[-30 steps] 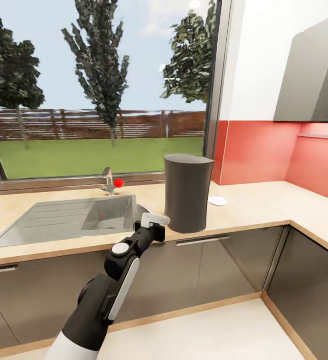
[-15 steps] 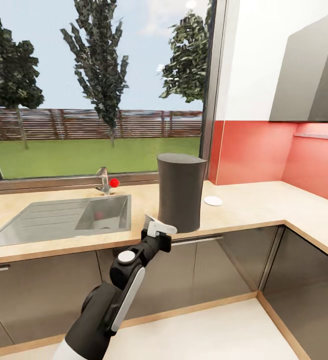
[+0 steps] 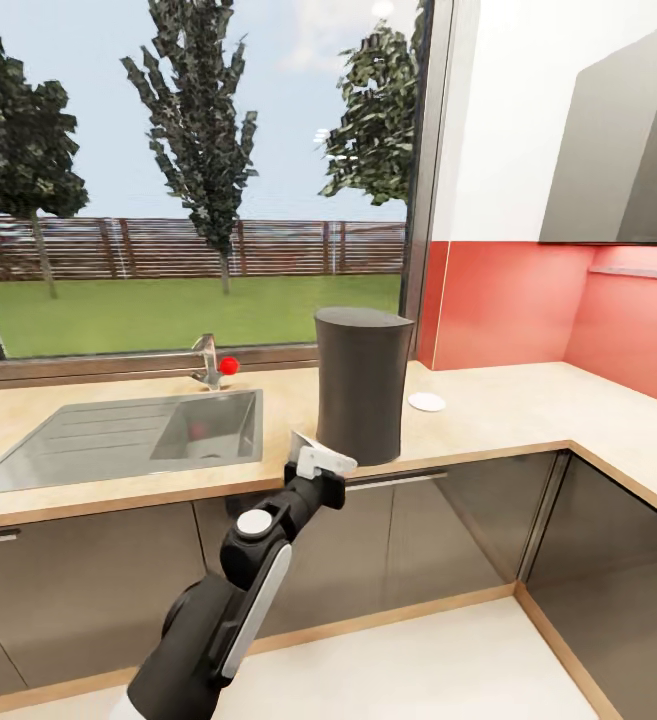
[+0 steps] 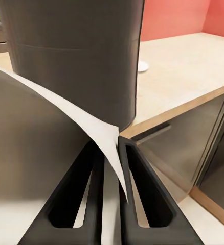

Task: Set up a coffee station on the kitchen countertop: keep the coffee maker on the countertop, move the bottle of coffee from the kitchen shelf to the counter next to the coffee maker, place a paper coffee filter on top of the coffee maker, put the saucer next to the coffee maker with the coffee cup on the saucer, and place the electric kettle next to the coffee maker.

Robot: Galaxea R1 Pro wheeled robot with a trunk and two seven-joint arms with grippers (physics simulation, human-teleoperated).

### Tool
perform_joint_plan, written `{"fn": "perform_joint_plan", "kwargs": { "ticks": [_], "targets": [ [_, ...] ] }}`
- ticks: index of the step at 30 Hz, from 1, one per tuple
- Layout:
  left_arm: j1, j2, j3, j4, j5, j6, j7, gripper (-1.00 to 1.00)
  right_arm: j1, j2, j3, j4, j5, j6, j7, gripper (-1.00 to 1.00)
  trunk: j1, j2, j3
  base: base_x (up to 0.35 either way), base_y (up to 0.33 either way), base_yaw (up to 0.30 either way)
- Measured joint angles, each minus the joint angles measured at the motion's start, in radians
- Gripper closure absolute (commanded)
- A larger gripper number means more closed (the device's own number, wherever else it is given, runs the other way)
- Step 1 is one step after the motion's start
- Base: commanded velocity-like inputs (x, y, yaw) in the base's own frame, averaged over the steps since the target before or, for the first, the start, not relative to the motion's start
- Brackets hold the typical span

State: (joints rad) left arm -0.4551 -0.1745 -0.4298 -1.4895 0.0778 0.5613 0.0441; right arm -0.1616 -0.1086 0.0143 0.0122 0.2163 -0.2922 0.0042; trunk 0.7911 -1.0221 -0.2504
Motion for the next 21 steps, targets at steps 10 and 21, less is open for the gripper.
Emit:
{"fn": "perform_joint_plan", "kwargs": {
  "ticks": [10,21],
  "targets": [
    [0.193,0.000,-0.148,-0.071,-0.010,-0.005,-0.001,1.00,0.000,0.000,0.000,0.000,0.000,0.000,0.000,-1.00,0.000,0.000,0.000,0.000,0.000,0.000],
    [0.194,0.000,-0.149,-0.071,-0.010,-0.005,-0.001,1.00,0.000,0.000,0.000,0.000,-0.002,0.000,-0.001,-1.00,-0.011,0.021,0.009,0.000,0.000,0.000]
  ]
}}
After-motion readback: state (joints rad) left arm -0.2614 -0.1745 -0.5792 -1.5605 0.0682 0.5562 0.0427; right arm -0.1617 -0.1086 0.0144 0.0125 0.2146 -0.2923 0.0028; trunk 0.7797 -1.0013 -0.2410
